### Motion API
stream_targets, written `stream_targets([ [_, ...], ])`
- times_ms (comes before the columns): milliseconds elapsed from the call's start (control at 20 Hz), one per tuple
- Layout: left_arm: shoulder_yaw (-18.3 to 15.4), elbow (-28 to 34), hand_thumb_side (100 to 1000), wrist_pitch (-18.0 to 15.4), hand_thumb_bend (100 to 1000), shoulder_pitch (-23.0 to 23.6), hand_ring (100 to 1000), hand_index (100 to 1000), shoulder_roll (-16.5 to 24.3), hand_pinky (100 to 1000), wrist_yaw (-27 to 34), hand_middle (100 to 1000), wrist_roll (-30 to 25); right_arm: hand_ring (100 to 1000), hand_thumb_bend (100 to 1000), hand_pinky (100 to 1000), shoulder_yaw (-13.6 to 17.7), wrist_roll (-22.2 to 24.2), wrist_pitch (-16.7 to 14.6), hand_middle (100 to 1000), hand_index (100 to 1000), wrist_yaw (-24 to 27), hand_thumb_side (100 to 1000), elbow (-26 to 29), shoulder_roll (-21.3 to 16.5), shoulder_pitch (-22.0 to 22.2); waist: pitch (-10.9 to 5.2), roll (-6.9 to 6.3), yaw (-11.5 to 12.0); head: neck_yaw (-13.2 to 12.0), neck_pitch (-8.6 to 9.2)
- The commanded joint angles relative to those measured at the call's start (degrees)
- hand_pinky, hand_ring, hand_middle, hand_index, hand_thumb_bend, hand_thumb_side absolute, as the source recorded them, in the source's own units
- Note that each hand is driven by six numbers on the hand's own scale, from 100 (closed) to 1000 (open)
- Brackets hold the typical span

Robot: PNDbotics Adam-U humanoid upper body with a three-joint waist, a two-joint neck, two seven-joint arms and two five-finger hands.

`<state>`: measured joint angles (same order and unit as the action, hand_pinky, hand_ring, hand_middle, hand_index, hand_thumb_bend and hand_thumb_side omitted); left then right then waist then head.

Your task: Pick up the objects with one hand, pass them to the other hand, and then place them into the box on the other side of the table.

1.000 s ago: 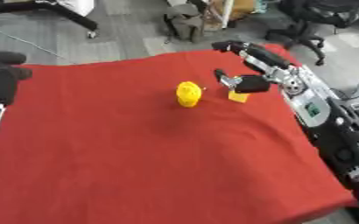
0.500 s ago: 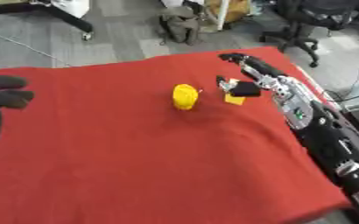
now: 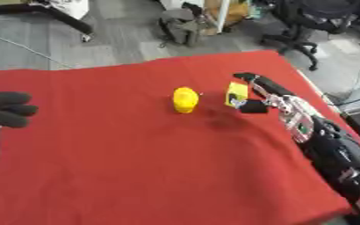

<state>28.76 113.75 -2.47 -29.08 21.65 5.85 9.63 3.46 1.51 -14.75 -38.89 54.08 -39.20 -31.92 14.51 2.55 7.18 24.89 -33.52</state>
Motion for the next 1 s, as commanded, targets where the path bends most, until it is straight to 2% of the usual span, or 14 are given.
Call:
stream_targets([
  [50, 0.1, 0.8, 725, -0.4, 321, -0.3, 750, 628, 0.4, 976, -0.6, 735, 0.1, 952, 100, 1000, 0.7, -2.8, -1.7, 924, 990, -0.2, 626, -3.8, -3.1, -1.3, -0.63, 0.06, 0.2, 0.4, 1.15],
  [250, 0.3, 0.8, 728, -0.4, 318, -0.4, 750, 627, 0.4, 976, -0.9, 731, 0.2, 944, 100, 1000, 0.5, -6.4, -4.3, 911, 985, -0.9, 630, -9.4, -3.2, -2.2, -0.29, 0.05, 0.5, 0.7, 1.57],
  [350, 0.3, 0.8, 731, -0.4, 316, -0.4, 749, 627, 0.3, 976, -0.9, 730, 0.2, 908, 100, 984, 0.3, -8.2, -5.4, 837, 950, -1.4, 575, -11.2, -2.9, -2.6, -0.21, 0.02, 0.5, 0.7, 1.61],
  [400, 0.3, 0.8, 734, -0.4, 314, -0.4, 748, 627, 0.3, 977, -0.9, 729, 0.3, 878, 100, 968, 0.4, -9.2, -5.7, 769, 907, -1.5, 544, -11.6, -2.8, -2.7, -0.18, -0.01, 0.6, 0.8, 1.63],
  [550, 0.5, 0.8, 738, -0.2, 311, -0.3, 748, 627, 0.2, 977, -0.9, 728, 0.4, 806, 100, 926, 0.8, -12.1, -6.0, 613, 778, -1.6, 445, -11.3, -2.5, -3.1, -0.16, -0.06, 0.5, 0.8, 1.72],
  [600, 0.5, 0.8, 739, -0.2, 310, -0.3, 748, 628, 0.2, 977, -0.9, 728, 0.5, 791, 100, 916, 0.9, -13.1, -5.9, 585, 750, -1.5, 423, -10.9, -2.5, -3.2, -0.16, -0.06, 0.6, 0.8, 1.75],
  [1000, 0.6, 0.8, 742, 0.0, 310, -0.3, 747, 628, 0.0, 978, -0.7, 727, 0.7, 751, 100, 880, -0.3, -19.9, -6.4, 500, 651, -2.6, 344, -8.7, -1.9, -3.8, -0.2, 0.14, 0.9, 1.2, 1.87],
])
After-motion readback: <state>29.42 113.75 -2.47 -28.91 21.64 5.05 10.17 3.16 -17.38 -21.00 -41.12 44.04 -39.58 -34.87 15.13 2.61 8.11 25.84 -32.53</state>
